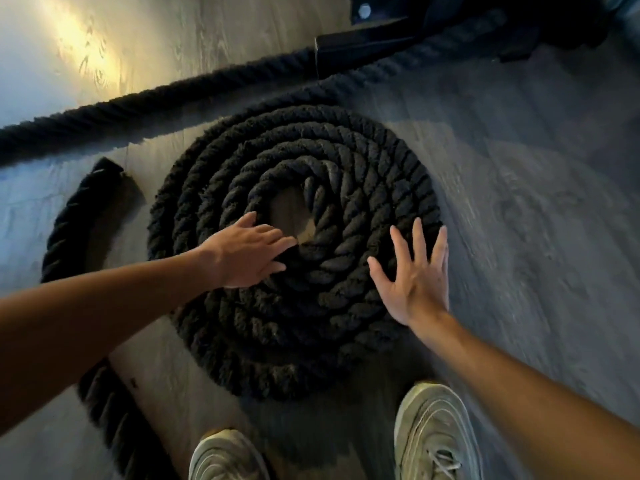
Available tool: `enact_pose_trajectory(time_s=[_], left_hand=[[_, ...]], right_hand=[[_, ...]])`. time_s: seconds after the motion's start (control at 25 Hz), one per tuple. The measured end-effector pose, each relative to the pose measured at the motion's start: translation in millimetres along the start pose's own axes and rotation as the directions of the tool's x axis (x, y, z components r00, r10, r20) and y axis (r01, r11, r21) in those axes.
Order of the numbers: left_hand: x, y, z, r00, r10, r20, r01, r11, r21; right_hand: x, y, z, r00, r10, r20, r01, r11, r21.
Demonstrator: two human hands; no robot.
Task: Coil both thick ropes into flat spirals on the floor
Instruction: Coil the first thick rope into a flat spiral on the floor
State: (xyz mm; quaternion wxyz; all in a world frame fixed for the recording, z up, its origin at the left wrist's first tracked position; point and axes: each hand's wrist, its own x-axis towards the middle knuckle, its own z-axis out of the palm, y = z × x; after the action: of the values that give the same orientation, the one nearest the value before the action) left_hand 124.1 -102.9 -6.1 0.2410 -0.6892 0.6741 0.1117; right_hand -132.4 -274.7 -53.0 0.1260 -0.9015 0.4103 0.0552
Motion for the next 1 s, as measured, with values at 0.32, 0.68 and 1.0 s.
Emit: enact_pose_trajectory(time_s=[0.32,0.68,1.0], left_hand=[[36.6,18.1,-13.8,0.99,-0.016,-0.14,0.037,0.988,0.151],[90.5,23.2,-63.6,0.994,-0.076,-0.081,0.026,0.869,-0.495],[147.2,-14.8,-73.9,0.955,0.202,-0.217,-0.166,0.97,0.176]], right_hand=[[43.5,31.0,-17.9,0.999,-0.045,0.025,0.044,0.998,0.037],[52.7,87.8,-38.3,0.997,-0.056,0.045,0.048,0.987,0.15],[-19.4,38.7,-2.4,0.959,0.247,-0.137,-0.209,0.948,0.241]])
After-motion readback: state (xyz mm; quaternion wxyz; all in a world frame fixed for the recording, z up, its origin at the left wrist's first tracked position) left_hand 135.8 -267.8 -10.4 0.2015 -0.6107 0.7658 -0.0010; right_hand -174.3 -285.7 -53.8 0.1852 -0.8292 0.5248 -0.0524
